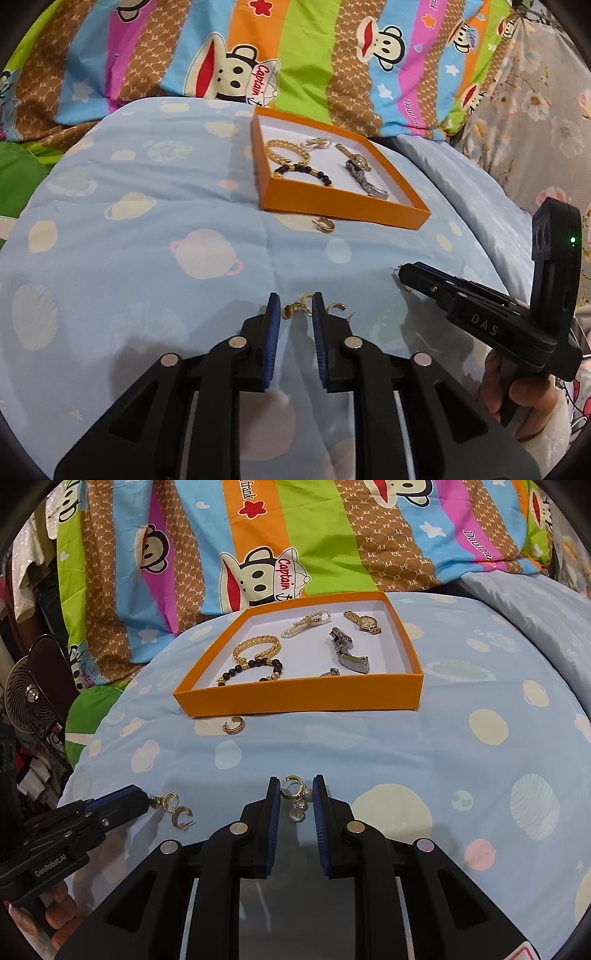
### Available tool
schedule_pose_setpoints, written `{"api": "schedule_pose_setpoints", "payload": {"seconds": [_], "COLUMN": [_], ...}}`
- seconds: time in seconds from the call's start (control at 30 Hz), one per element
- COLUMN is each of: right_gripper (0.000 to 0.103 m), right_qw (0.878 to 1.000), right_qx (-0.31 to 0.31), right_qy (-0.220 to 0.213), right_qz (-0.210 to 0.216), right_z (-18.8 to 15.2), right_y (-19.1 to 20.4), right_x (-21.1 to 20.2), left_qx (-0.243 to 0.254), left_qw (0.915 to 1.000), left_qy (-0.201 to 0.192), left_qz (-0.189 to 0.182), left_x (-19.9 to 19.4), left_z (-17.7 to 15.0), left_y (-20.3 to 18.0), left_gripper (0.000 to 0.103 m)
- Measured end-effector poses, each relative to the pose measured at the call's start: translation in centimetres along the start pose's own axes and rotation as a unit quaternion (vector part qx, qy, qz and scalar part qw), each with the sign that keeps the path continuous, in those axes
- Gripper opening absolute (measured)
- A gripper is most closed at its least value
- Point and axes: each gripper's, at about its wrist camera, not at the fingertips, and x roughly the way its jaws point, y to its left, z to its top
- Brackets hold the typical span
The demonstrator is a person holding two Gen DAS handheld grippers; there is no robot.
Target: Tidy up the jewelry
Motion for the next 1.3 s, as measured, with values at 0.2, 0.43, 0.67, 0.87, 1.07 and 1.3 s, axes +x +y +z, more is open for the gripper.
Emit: {"api": "schedule_pose_setpoints", "payload": {"seconds": [0.2, 0.43, 0.67, 0.87, 1.07, 1.3], "right_gripper": [0.017, 0.017, 0.017, 0.017, 0.017, 0.017], "right_qw": [1.0, 1.0, 1.0, 1.0, 1.0, 1.0], "right_qx": [-0.001, -0.002, -0.003, -0.002, -0.001, -0.003], "right_qy": [0.0, 0.001, 0.0, -0.001, -0.007, -0.012], "right_qz": [0.0, 0.0, 0.0, 0.0, 0.003, 0.004], "right_z": [-0.1, -0.1, -0.2, -0.2, -0.2, -0.2], "right_y": [0.0, 0.1, 0.2, 0.3, 0.3, 0.4], "right_x": [0.0, 0.0, 0.0, -0.2, -0.8, -1.3], "left_qx": [0.032, 0.046, 0.055, 0.06, 0.052, 0.049], "left_qw": [0.9994, 0.9979, 0.9967, 0.9969, 0.9983, 0.9988], "left_qy": [0.004, 0.026, 0.027, 0.024, 0.008, -0.006], "left_qz": [0.01, 0.037, 0.053, 0.045, 0.024, -0.005], "left_x": [0.3, 1.9, 2.4, 2.3, 1.1, -0.4], "left_z": [-0.2, 0.2, 0.3, 0.2, 0.3, 0.8], "left_y": [-1.3, -2.2, -2.7, -3.0, -3.3, -4.2], "left_gripper": [0.028, 0.035, 0.016, 0.012, 0.012, 0.012]}}
